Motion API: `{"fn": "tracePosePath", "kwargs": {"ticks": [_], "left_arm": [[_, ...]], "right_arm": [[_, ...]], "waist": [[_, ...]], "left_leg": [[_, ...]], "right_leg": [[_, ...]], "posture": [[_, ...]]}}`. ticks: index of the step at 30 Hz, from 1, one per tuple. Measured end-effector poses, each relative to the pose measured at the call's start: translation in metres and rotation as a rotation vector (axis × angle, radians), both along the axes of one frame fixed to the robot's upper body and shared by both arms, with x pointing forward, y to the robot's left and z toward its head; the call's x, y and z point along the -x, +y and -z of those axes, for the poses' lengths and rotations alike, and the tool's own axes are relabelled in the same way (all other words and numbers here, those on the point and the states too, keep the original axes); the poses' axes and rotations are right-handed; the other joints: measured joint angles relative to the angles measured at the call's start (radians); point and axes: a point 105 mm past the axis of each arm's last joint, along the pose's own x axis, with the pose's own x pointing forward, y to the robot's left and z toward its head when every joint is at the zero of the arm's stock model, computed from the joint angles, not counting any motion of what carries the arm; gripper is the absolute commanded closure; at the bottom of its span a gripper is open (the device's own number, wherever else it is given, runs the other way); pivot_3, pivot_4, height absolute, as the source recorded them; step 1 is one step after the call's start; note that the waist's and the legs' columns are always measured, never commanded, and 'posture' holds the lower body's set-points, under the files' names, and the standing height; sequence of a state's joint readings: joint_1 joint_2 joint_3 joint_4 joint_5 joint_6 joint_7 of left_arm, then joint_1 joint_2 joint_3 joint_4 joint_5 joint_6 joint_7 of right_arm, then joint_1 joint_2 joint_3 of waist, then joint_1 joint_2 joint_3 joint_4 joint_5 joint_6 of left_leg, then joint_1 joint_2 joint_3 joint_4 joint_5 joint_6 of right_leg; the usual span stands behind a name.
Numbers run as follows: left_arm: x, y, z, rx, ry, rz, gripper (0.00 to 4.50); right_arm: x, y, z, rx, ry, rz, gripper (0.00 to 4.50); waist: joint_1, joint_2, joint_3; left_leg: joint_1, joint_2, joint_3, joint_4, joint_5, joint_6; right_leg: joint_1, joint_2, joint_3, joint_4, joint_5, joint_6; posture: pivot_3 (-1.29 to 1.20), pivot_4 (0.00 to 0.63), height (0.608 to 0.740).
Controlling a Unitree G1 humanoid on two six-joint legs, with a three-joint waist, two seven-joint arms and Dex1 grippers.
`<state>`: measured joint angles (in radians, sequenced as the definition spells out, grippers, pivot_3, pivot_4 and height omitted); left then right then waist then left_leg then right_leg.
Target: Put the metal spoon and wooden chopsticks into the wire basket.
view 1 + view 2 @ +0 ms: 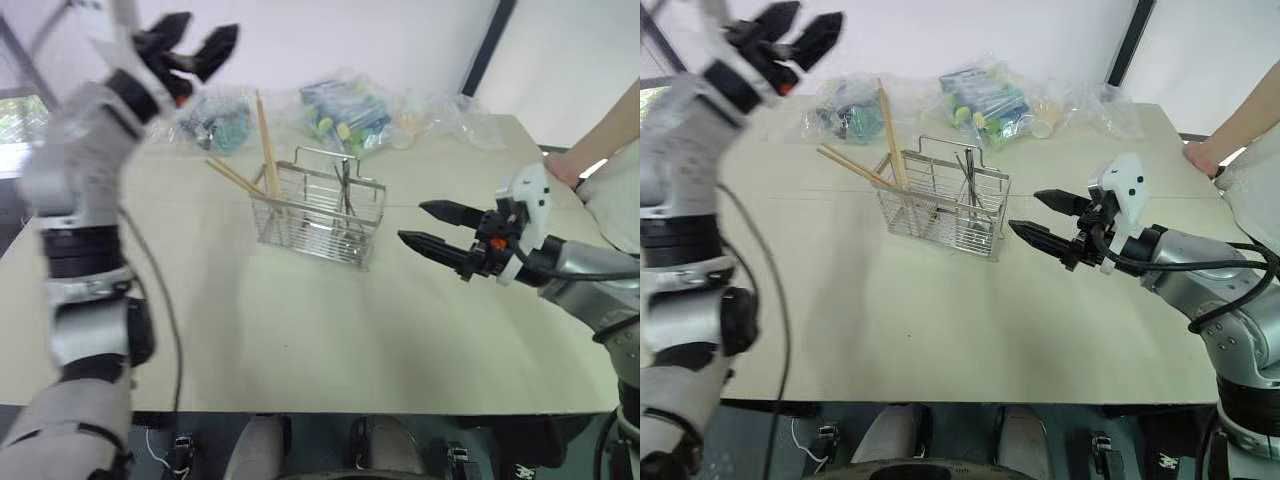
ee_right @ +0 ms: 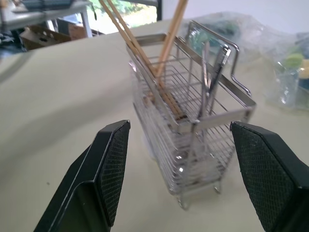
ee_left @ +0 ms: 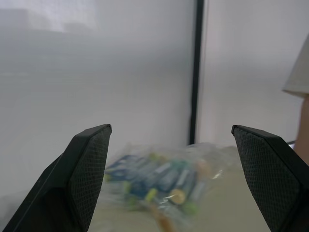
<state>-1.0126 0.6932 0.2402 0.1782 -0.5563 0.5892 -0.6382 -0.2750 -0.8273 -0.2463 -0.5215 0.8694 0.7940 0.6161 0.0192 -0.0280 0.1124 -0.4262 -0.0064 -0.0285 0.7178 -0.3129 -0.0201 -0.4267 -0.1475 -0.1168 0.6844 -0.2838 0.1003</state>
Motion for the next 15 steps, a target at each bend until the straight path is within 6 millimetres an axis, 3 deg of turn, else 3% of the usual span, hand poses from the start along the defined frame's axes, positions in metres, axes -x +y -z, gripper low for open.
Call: {"fn": "tracePosePath", "kwargs": {"ticks": [2, 3, 10, 15], "left_arm": [[0.016, 0.015, 0.000, -0.123, 0.008, 0.025, 0.30], [0.026, 0.021, 0.010, -0.221, 0.035, 0.049, 0.30], [0.072, 0.048, 0.095, -0.619, 0.371, 0.220, 0.30], [0.085, 0.053, 0.106, -0.668, 0.399, 0.237, 0.30]], "right_arm": [[-0.002, -0.002, -0.001, 0.008, -0.003, -0.004, 1.08], [-0.004, -0.004, -0.001, 0.016, -0.003, -0.005, 1.08], [-0.011, -0.027, 0.004, 0.098, 0.022, -0.004, 1.08], [-0.012, -0.028, 0.004, 0.112, 0.021, -0.037, 1.08]], "waist": [[-0.006, 0.003, 0.000], [-0.009, 0.005, -0.001], [-0.007, 0.008, 0.001], [-0.006, 0.011, 0.003]], "left_leg": [[0.000, -0.001, 0.000, 0.000, 0.000, 0.001], [0.000, -0.001, 0.001, 0.000, -0.001, 0.002], [0.000, 0.000, 0.001, 0.001, -0.002, 0.003], [0.000, 0.001, 0.000, 0.001, -0.002, 0.003]], "right_leg": [[0.001, -0.001, 0.000, -0.001, 0.000, 0.000], [0.001, -0.002, 0.000, -0.001, -0.001, -0.001], [-0.002, -0.003, 0.001, -0.002, -0.002, -0.003], [-0.003, -0.003, 0.001, -0.002, -0.003, -0.004]], "posture": [[0.00, 0.150, 0.633], [0.00, 0.150, 0.633], [0.00, 0.150, 0.633], [0.00, 0.150, 0.633]]}}
